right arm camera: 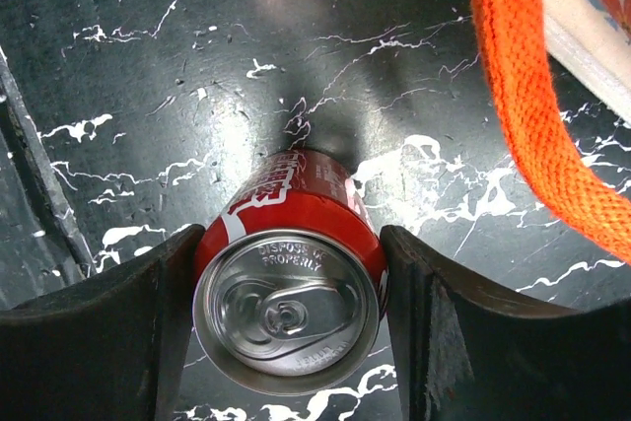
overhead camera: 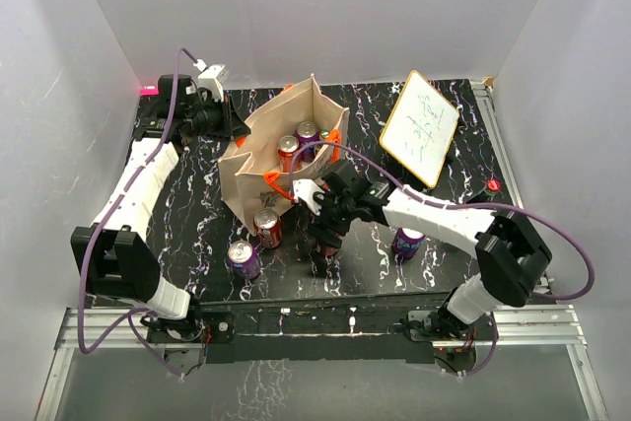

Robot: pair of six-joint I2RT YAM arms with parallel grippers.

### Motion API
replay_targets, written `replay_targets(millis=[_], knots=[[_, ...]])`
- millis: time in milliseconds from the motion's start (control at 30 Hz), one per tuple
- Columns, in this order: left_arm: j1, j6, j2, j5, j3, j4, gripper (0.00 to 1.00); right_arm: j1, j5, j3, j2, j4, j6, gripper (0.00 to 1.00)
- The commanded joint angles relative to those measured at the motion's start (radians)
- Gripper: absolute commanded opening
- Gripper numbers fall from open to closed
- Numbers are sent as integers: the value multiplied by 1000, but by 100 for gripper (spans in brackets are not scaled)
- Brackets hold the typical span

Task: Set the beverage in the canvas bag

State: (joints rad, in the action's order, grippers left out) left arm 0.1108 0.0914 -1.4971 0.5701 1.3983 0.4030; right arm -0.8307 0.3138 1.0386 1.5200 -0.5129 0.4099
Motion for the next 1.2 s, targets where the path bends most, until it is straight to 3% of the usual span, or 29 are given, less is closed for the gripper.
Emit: replay_targets(millis=[0, 67, 133, 367, 700, 900, 1000, 1167], knots=[[-1, 15, 66, 50, 7, -30, 0, -2, 32, 129, -12, -21, -20, 37], [-1, 2, 63, 53, 1, -32, 0, -3, 62, 224, -5, -90, -48, 18], [0, -11, 61, 57, -1, -30, 0, -4, 82, 329, 4, -165, -82, 8], [-1, -68, 60, 53, 8, -19, 0, -3, 124, 575, -48, -210, -69, 8], [-1, -86, 69, 48, 14, -13, 0, -4, -72, 972, 97, -125, -198, 8], [-1, -83, 73, 42, 22, -25, 0, -2, -162, 1026, 170, -64, -231, 8], [-2, -81, 73, 40, 33, -24, 9, 11, -199, 1018, 201, -57, -250, 8], [-1, -110, 74, 1, 81, -20, 49, 56, -159, 936, 219, -15, -261, 8]])
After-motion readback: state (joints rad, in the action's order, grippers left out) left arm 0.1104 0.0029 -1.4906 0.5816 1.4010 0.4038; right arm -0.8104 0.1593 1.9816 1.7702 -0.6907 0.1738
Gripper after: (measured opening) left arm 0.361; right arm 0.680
